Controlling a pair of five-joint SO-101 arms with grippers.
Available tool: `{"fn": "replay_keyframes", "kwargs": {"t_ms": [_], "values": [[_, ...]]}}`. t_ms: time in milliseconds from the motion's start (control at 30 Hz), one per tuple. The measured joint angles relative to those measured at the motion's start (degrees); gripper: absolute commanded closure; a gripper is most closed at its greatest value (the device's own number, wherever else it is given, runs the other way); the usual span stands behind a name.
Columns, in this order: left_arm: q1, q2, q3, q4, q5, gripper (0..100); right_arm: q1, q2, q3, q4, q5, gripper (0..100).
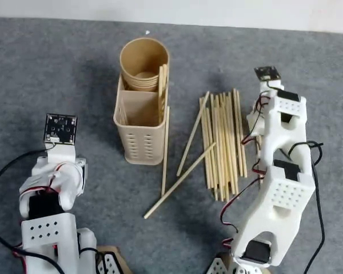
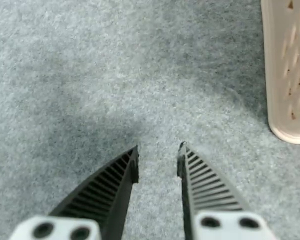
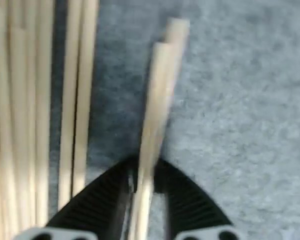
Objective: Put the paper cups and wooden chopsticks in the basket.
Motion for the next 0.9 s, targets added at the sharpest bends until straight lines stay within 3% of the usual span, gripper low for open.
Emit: {"fn": "replay_keyframes", "kwargs": {"t_ms": [167, 300, 467, 633, 900], "values": [[0.0, 0.0, 0.18, 0.0, 0.0, 84, -0.97, -9.05, 1.58, 1.41, -8.09, 99.3], [0.0, 0.0, 1.93, 0.0, 0.0, 84, -2.55, -26.46, 2.55, 1.58, -13.19, 99.3], [0.0, 0.0, 5.98, -2.81, 0.0, 84, -11.43, -50.81, 7.91, 1.32, -17.76, 99.3], [0.0, 0.0, 11.16, -9.67, 0.0, 84, -20.75, -69.36, 14.07, -8.35, -23.21, 99.3], [0.0, 0.0, 12.4, -11.25, 0.0, 84, -32.35, -70.77, 14.77, -22.95, -26.29, 99.3]]}}
